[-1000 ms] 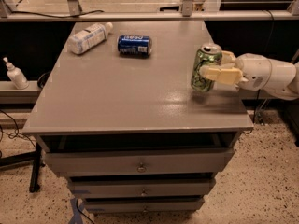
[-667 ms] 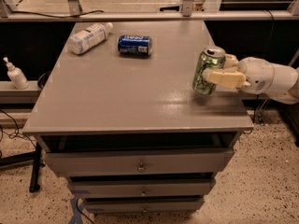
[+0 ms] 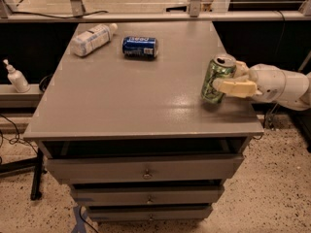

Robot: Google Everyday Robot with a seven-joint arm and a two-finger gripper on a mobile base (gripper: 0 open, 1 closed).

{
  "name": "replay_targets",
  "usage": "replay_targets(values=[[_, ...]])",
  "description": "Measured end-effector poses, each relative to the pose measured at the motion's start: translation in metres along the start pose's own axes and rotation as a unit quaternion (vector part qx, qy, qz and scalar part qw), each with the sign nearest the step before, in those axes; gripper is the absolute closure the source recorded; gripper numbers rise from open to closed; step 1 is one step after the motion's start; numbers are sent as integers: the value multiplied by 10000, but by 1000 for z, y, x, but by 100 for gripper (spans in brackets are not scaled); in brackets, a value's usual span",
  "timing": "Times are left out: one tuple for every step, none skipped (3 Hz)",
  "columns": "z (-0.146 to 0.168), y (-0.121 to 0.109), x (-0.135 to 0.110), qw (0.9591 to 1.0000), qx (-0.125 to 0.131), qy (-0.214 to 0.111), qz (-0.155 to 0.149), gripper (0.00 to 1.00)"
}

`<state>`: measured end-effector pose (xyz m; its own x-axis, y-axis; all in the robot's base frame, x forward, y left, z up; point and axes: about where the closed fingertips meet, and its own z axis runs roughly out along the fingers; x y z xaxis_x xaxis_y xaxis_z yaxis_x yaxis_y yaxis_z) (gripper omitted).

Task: Place green can upright

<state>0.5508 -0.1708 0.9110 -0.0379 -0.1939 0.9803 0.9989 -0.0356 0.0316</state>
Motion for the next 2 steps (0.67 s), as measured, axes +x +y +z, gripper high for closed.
replay_targets(values=[[3,-5,-10,9995,191,-231,-9,100],[6,-8,-21,9980,370,-502,57,100]])
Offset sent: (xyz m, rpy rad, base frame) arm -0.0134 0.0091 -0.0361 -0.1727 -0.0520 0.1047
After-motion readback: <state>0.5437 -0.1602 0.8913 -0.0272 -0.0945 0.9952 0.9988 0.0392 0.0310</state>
